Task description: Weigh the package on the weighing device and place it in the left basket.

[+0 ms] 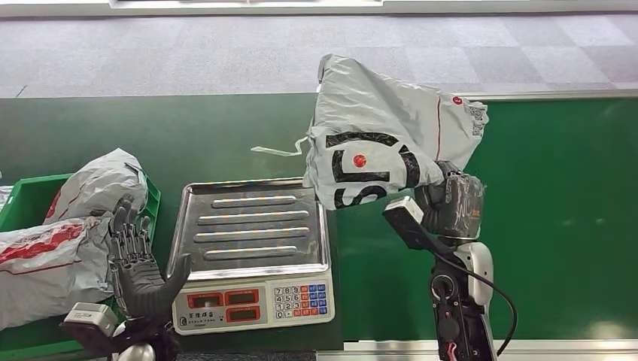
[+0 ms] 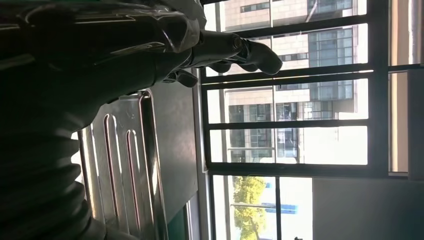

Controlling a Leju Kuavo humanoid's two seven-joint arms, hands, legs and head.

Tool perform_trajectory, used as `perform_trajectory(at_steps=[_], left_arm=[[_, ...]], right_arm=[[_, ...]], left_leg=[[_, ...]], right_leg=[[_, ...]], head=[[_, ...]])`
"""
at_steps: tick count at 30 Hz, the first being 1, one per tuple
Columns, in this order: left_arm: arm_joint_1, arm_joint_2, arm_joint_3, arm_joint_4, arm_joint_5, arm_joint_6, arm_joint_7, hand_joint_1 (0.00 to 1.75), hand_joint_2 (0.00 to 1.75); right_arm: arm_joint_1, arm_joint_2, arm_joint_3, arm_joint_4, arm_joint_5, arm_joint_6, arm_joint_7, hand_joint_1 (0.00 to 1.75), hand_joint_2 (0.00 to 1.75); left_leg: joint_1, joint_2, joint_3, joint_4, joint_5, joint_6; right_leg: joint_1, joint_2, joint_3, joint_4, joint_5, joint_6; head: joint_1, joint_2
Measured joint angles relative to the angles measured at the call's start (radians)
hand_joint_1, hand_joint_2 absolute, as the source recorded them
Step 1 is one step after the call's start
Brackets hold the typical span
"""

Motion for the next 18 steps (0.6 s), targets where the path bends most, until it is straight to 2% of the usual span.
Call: perform_trajectory(at_steps=[3,8,18], left_arm=[[-0.017,0.002,0.004,-0.007,0.0,0.005,0.0,0.0,1.75],[-0.039,0.003,0.011,-0.01,0.0,0.006,0.0,0.0,1.75],[-0.051,0.005,0.024,-0.01,0.001,0.011,0.0,0.0,1.75]], right_arm=[[-0.051,0.017,0.053,0.093,0.027,0.027,-0.011,1.75,1.75],[-0.114,0.068,0.146,0.258,0.021,0.026,-0.086,1.75,1.75],[-0.132,0.146,0.278,0.409,-0.003,0.027,-0.151,1.75,1.75]], left_leg=[[0.0,0.001,0.0,0.0,0.0,0.0],[0.0,0.0,0.0,0.0,0.0,0.0],[0.0,0.0,-0.002,0.0,0.0,-0.001]], right_leg=[[0.0,0.001,-0.001,0.0,0.0,0.0],[0.0,0.001,-0.002,0.001,0.0,0.0],[0.0,0.001,-0.003,0.001,0.0,0.0]], head=[[0.0,0.0],[0.0,0.0],[0.0,0.0]])
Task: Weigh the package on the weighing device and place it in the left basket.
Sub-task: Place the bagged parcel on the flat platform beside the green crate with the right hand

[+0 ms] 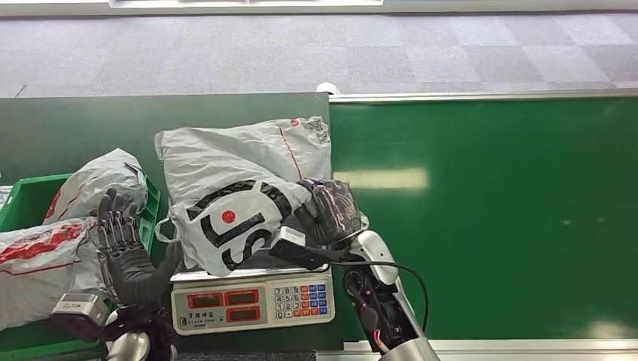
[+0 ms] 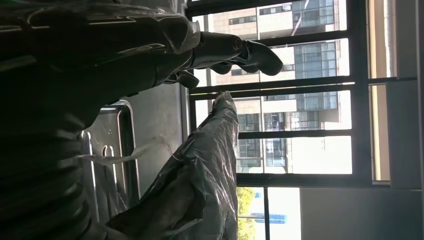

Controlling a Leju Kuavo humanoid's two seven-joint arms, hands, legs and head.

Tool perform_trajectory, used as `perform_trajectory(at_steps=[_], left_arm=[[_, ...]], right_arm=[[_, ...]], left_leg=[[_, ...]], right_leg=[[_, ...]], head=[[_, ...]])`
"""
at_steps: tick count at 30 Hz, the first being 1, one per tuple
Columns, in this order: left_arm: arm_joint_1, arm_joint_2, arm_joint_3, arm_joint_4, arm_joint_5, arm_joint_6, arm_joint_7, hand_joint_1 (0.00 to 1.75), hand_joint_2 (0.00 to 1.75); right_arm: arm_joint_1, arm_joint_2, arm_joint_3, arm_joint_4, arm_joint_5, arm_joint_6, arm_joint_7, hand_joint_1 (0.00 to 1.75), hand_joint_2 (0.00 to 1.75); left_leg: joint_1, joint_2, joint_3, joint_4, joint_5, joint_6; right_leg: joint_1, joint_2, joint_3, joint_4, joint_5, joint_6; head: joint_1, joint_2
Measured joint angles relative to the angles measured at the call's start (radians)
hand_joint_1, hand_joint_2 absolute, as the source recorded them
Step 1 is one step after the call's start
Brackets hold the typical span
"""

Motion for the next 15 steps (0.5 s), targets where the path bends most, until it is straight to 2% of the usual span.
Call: perform_trajectory(at_steps=[5,6,9,10,15], left_arm=[[0.003,0.004,0.003,-0.004,0.003,0.008,0.0,0.0,1.75],[0.004,0.004,0.004,-0.005,0.003,0.01,0.0,0.0,1.75],[0.006,0.006,0.006,-0.009,0.003,0.016,0.0,0.0,1.75],[0.007,0.006,0.007,-0.01,0.003,0.019,0.0,0.0,1.75],[0.025,0.01,0.013,-0.032,0.008,0.03,0.0,0.0,1.75]], right_arm=[[-0.005,0.011,0.034,0.046,-0.007,-0.001,-0.002,1.75,1.75],[-0.006,0.011,0.038,0.053,-0.007,-0.002,-0.001,1.66,1.75],[-0.015,0.011,0.049,0.079,-0.008,-0.013,0.016,0.36,1.75],[-0.019,0.011,0.052,0.09,-0.011,-0.018,0.023,0.01,1.75],[-0.041,0.01,0.055,0.145,-0.03,-0.041,0.046,0.0,1.75]], left_leg=[[0.0,0.0,0.0,0.0,0.0,0.0],[0.0,0.0,0.0,0.0,0.0,0.0],[0.0,0.0,0.0,0.0,0.0,0.0],[0.0,0.0,0.0,0.0,0.0,0.0],[0.0,0.0,0.0,0.0,0.0,0.0]], right_leg=[[0.0,0.0,0.0,0.0,0.0,0.0],[0.0,0.0,0.0,0.0,0.0,0.0],[0.0,0.0,0.0,0.0,0.0,0.0],[0.0,0.0,0.0,0.0,0.0,0.0],[0.0,0.0,0.0,0.0,0.0,0.0]], head=[[0.0,0.0],[0.0,0.0],[0.0,0.0],[0.0,0.0],[0.0,0.0]])
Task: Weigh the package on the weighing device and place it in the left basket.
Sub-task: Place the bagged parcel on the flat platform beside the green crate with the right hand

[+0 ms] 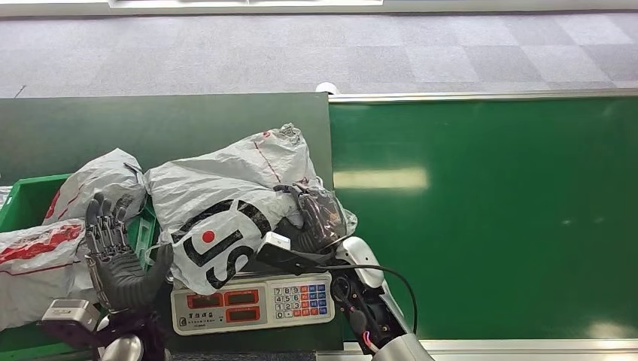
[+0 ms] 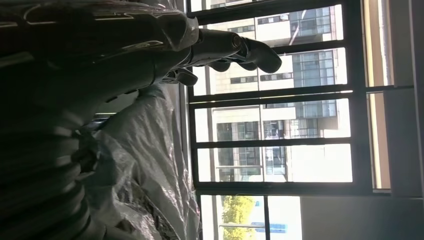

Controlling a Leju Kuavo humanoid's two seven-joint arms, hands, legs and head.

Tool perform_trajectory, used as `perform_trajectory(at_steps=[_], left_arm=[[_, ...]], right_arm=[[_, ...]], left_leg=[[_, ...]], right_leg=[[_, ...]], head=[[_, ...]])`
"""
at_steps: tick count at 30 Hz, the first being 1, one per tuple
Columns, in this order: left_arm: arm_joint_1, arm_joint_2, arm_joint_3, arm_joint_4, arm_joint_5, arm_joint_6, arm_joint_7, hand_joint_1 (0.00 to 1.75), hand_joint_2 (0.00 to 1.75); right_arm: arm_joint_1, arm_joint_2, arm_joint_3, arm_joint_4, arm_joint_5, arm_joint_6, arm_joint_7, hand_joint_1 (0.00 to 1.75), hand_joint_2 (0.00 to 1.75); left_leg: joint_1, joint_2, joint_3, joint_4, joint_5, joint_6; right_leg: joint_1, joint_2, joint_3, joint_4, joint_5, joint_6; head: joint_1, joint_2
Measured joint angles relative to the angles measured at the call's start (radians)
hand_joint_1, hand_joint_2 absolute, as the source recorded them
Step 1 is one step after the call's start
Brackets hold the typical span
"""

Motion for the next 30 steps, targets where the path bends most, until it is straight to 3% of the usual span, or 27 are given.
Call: perform_trajectory(at_steps=[18,21,24,30], left_arm=[[0.05,0.001,0.023,-0.062,0.002,0.009,0.0,0.0,1.75],[0.047,0.001,0.025,-0.06,0.002,0.001,0.0,0.0,1.75],[0.039,0.002,0.026,-0.053,0.002,0.0,0.0,0.0,1.75],[0.031,0.004,0.026,-0.045,0.003,0.001,0.0,0.0,1.75]], right_arm=[[-0.017,0.0,0.0,0.073,-0.062,0.012,-0.034,0.0,1.75],[-0.018,-0.001,-0.012,0.073,-0.165,0.098,-0.114,0.0,1.75],[-0.011,-0.009,-0.029,0.047,-0.339,0.258,-0.186,0.0,1.75],[0.004,-0.031,-0.03,-0.036,-0.545,0.424,-0.205,0.0,1.75]], left_leg=[[0.0,0.0,0.0,0.0,0.0,0.0],[0.0,0.0,0.0,0.0,0.0,0.0],[0.0,0.0,0.0,0.0,0.0,0.0],[0.0,0.0,0.0,0.0,0.0,0.0]], right_leg=[[0.0,0.0,0.0,0.0,0.0,0.0],[0.0,0.0,0.0,0.0,0.0,0.0],[0.0,0.0,0.0,0.0,0.0,0.0],[0.0,0.0,-0.001,0.0,0.0,0.0]], head=[[0.0,0.0],[0.0,0.0],[0.0,0.0],[0.0,0.0]])
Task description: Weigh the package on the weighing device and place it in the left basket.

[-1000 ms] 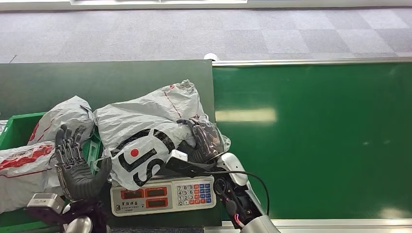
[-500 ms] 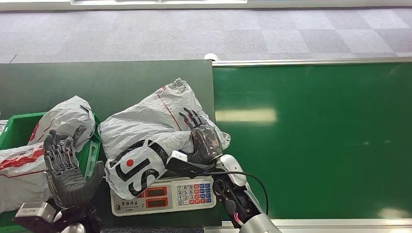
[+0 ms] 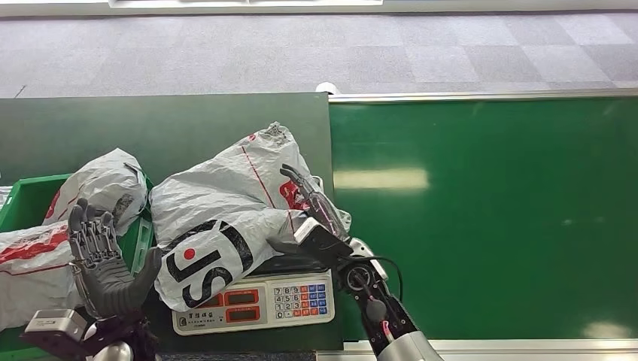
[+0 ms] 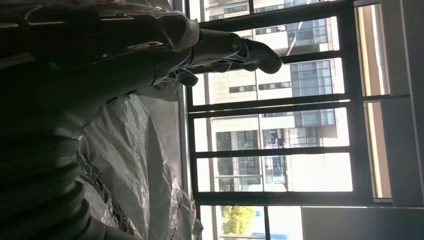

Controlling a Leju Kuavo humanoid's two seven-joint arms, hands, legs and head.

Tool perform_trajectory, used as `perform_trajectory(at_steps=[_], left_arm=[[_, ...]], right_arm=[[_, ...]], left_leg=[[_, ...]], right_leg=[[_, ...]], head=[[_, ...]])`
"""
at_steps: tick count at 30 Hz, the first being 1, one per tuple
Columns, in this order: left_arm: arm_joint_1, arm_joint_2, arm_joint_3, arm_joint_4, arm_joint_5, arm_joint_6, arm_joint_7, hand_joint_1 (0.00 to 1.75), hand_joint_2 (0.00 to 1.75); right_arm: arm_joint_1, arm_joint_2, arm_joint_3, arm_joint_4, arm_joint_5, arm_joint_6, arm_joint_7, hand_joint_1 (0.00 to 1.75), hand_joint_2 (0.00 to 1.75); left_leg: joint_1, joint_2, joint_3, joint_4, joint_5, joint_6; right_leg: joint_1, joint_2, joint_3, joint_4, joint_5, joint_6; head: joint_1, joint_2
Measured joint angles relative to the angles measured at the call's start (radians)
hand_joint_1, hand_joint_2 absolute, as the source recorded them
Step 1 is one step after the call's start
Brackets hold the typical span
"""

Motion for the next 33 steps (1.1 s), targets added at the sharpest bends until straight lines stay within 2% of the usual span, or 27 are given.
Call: perform_trajectory(at_steps=[3,6,10,14,16,19,22,24,28,33], left_arm=[[0.0,0.0,0.001,0.003,0.004,-0.002,0.0,0.0,1.75],[0.0,0.0,0.002,0.005,0.005,-0.003,0.0,0.0,1.75],[0.001,0.0,0.004,0.006,0.005,-0.008,0.0,0.0,1.75],[0.012,0.0,0.01,0.005,0.003,-0.021,0.0,0.0,1.75],[0.023,0.0,0.014,0.003,-0.004,-0.025,0.0,0.0,1.75],[0.05,-0.001,0.024,0.0,-0.017,-0.035,0.0,0.0,1.75],[0.081,0.0,0.04,-0.005,-0.044,-0.027,0.0,0.0,1.75],[0.106,0.001,0.048,-0.031,-0.061,-0.003,0.0,0.0,1.75],[0.156,0.012,0.048,-0.113,-0.107,0.035,0.0,0.0,1.75],[0.162,0.038,0.009,-0.136,-0.27,0.099,0.0,0.0,1.75]], right_arm=[[0.011,-0.021,0.002,-0.068,-0.186,0.115,-0.001,0.0,1.75],[0.013,-0.049,0.001,-0.131,-0.308,0.178,-0.002,0.0,1.75],[0.016,-0.088,-0.002,-0.189,-0.35,0.174,-0.002,0.0,1.75],[0.049,-0.153,-0.04,-0.284,-0.391,0.15,-0.002,0.0,1.75],[0.097,-0.184,-0.086,-0.357,-0.391,0.118,-0.003,0.0,1.75],[0.252,-0.219,-0.185,-0.54,-0.368,0.05,-0.003,0.0,1.75],[0.438,-0.226,-0.304,-0.736,-0.348,0.038,-0.004,0.0,1.75],[0.519,-0.216,-0.363,-0.808,-0.333,0.056,-0.004,0.0,1.75],[0.6,-0.195,-0.423,-0.836,-0.335,0.045,-0.003,0.0,1.75],[0.63,-0.178,-0.442,-0.835,-0.353,0.027,-0.003,0.0,1.75]], left_leg=[[0.0,0.0,0.0,0.0,0.0,0.0],[0.0,0.0,0.0,0.0,0.0,0.0],[0.0,0.0,0.0,0.0,0.0,0.0],[0.0,-0.001,0.0,0.0,0.0,0.0],[0.0,-0.002,0.0,0.001,0.0,0.0],[0.0,-0.005,-0.001,0.001,-0.002,0.0],[0.0,-0.007,-0.004,0.0,-0.003,0.0],[0.0,-0.003,-0.003,0.0,-0.005,-0.002],[0.0,-0.001,0.0,0.0,-0.006,-0.003],[0.0,-0.001,0.003,0.0,-0.005,-0.003]], right_leg=[[0.0,0.0,0.0,0.0,0.0,0.0],[0.0,0.0,0.0,0.0,0.0,0.0],[0.0,0.0,0.0,0.0,0.0,0.0],[0.0,-0.002,0.0,0.0,0.0,0.0],[0.0,-0.002,0.0,-0.001,0.0,0.0],[-0.001,-0.006,0.001,-0.002,-0.002,0.001],[0.0,-0.007,0.0,-0.001,-0.004,0.0],[0.0,-0.004,0.0,-0.001,-0.004,-0.001],[0.0,-0.001,-0.001,-0.001,-0.005,-0.002],[0.0,-0.001,0.002,-0.001,-0.005,-0.002]], head=[[0.0,0.0],[0.0,0.0],[0.0,0.0],[0.0,0.0],[0.0,0.0],[0.0,0.0],[0.0,0.0],[0.0,0.0],[0.0,0.0],[0.0,0.0]])
